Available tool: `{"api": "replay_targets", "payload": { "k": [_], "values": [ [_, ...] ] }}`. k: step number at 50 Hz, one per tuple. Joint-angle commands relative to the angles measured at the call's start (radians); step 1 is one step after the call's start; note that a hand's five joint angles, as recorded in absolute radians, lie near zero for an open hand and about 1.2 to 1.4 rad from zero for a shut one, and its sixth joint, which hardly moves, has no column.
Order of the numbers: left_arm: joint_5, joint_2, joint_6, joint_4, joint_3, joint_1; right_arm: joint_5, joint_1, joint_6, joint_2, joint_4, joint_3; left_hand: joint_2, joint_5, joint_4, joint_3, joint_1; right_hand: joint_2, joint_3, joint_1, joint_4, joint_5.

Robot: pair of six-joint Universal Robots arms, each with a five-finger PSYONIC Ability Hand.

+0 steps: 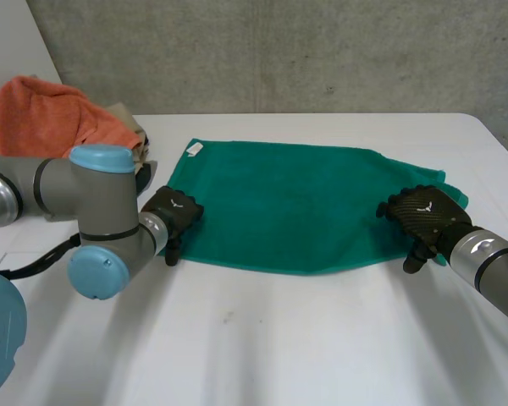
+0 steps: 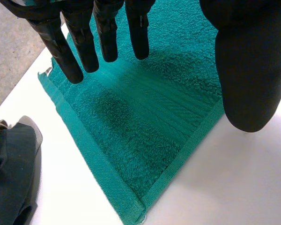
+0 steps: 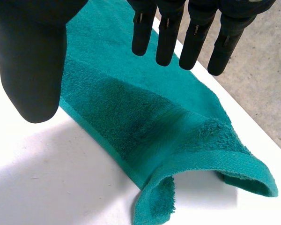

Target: Fold the laundry.

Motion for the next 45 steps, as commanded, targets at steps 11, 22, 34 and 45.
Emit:
{"api": "replay_targets", "payload": {
  "k": [11, 22, 34, 45],
  "values": [
    [-0.001, 0.006, -0.005, 0.007, -0.003, 0.003, 0.001, 0.0, 0.003, -0.011, -0.003, 0.002, -0.002, 0.013, 0.004, -0.014, -0.023, 0.023, 0.015, 0.018, 0.036, 0.06],
    [-0.007, -0.002, 0.002, 0.008, 0.0, -0.005, 0.001, 0.0, 0.003, -0.012, -0.003, 0.002, 0.004, 0.019, 0.009, -0.008, -0.017, 0.023, 0.015, 0.018, 0.036, 0.06],
    [-0.048, -0.02, 0.03, 0.008, 0.016, -0.02, 0.001, 0.0, 0.002, -0.012, -0.003, 0.002, 0.039, 0.054, 0.045, 0.028, 0.018, 0.023, 0.015, 0.018, 0.036, 0.06],
    [-0.073, -0.028, 0.062, 0.038, 0.02, -0.031, -0.001, 0.0, 0.0, -0.012, -0.003, 0.004, 0.086, 0.101, 0.092, 0.075, 0.065, 0.023, 0.015, 0.018, 0.036, 0.06]
  ]
}}
